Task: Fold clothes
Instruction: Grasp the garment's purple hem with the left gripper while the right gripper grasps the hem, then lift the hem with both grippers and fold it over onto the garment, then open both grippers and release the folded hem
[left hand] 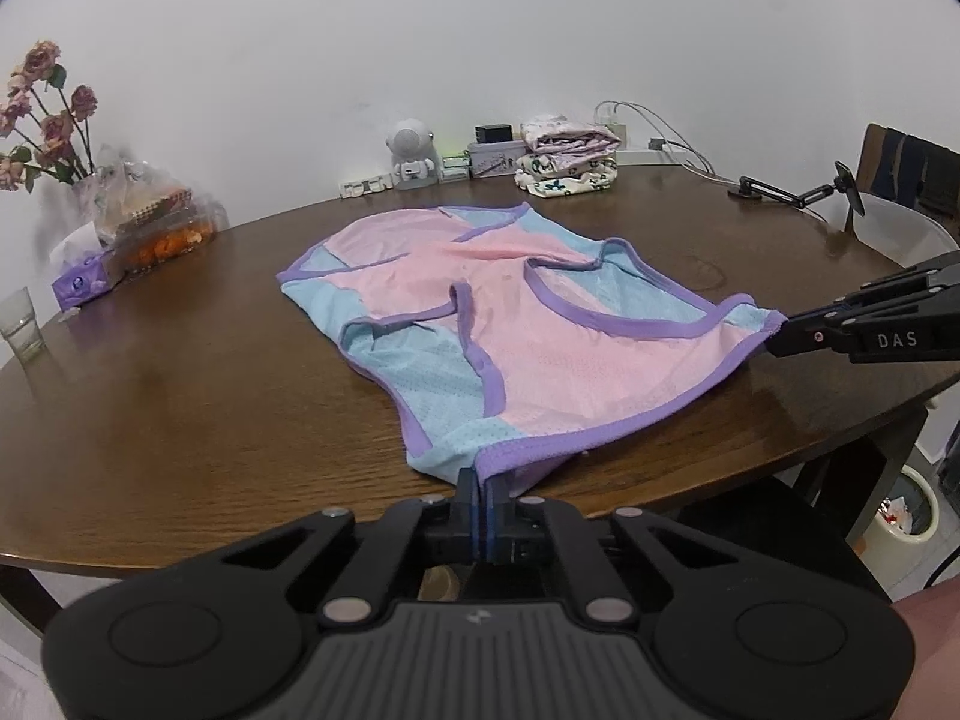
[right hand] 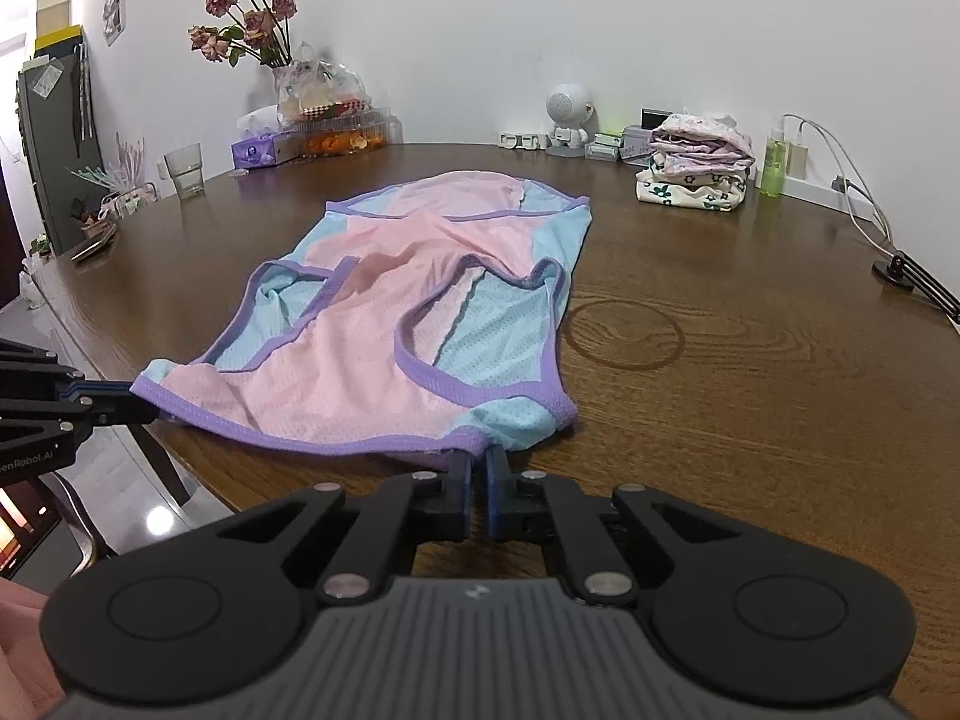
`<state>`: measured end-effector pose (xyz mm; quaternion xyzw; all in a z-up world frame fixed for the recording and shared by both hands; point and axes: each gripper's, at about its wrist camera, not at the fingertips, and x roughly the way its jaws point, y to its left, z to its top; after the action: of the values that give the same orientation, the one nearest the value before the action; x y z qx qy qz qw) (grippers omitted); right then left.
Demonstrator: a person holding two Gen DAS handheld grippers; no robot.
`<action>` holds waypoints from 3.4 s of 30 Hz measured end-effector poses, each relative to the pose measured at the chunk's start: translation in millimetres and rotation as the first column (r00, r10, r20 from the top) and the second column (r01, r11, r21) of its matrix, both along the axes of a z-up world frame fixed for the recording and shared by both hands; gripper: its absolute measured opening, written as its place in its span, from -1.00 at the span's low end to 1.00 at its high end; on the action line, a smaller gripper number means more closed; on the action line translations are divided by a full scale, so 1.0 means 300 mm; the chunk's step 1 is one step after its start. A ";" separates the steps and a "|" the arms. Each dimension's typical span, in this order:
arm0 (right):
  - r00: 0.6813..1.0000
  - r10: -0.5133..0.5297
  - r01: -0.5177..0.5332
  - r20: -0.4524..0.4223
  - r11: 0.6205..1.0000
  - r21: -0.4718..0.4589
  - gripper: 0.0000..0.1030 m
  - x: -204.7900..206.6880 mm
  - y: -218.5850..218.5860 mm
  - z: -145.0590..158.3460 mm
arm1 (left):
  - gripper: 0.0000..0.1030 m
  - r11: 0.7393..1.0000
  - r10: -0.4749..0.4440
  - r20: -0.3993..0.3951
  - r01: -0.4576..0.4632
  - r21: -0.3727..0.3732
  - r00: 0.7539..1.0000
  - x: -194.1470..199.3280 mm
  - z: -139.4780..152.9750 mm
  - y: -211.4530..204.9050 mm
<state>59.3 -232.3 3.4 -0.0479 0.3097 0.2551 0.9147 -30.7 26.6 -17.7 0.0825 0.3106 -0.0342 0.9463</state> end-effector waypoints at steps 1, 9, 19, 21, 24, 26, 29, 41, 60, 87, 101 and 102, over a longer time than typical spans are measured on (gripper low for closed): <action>1.000 0.000 0.000 0.003 1.000 0.001 -0.91 0.001 0.001 0.006 | -0.98 1.000 0.003 0.000 -0.003 -0.003 1.000 0.001 0.003 0.001; 1.000 0.011 -0.012 0.018 1.000 0.020 -0.95 0.041 0.032 0.075 | -0.99 1.000 0.003 0.041 -0.003 -0.006 0.999 0.040 0.077 0.019; 0.995 0.015 -0.015 0.098 1.000 0.001 -0.96 0.202 0.101 0.231 | -1.00 0.997 0.018 0.145 -0.029 0.069 0.989 0.192 0.209 0.066; 0.991 0.033 -0.032 0.127 0.999 -0.006 -0.96 0.252 0.124 0.276 | -1.00 0.994 0.021 0.170 -0.039 0.104 0.985 0.247 0.240 0.081; 0.984 0.052 -0.049 0.170 0.999 -0.020 -0.97 0.348 0.168 0.340 | -1.00 0.990 0.041 0.185 -0.065 0.129 0.982 0.359 0.279 0.114; 0.980 0.059 -0.055 0.191 0.998 -0.027 -0.97 0.426 0.204 0.376 | -1.00 0.988 0.056 0.188 -0.081 0.130 0.981 0.446 0.301 0.142; 0.980 0.065 -0.056 0.189 0.997 -0.048 -0.97 0.576 0.272 0.409 | -1.00 0.986 0.074 0.187 -0.101 0.136 0.980 0.597 0.330 0.186; 0.999 0.022 -0.017 0.035 0.992 -0.128 -0.97 1.260 0.558 0.276 | -1.00 0.977 0.127 0.016 -0.128 0.173 0.992 1.260 0.184 0.328; 0.979 -0.041 0.039 -0.201 0.999 -0.015 0.01 1.587 0.567 0.024 | 0.19 0.981 0.171 -0.136 -0.181 -0.066 0.976 1.441 0.061 0.575; 0.951 0.295 -0.306 -0.093 0.941 -0.145 -0.16 0.946 0.194 -0.030 | -0.14 0.996 -0.088 -0.219 0.093 0.013 0.972 0.772 0.012 0.391; 0.940 0.325 -0.338 -0.105 0.930 -0.147 -0.93 0.925 0.205 -0.007 | -0.98 0.991 -0.120 -0.194 0.129 0.035 0.974 0.772 0.032 0.386; 0.943 0.318 -0.330 -0.099 0.932 -0.148 -0.94 0.916 0.202 0.004 | -0.98 0.990 -0.131 -0.187 0.140 0.033 0.974 0.759 0.047 0.383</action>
<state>334.1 -171.8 4.5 -0.1634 0.3509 0.3780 0.8410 197.1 141.5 -3.7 0.1218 0.3914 -0.0989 0.9067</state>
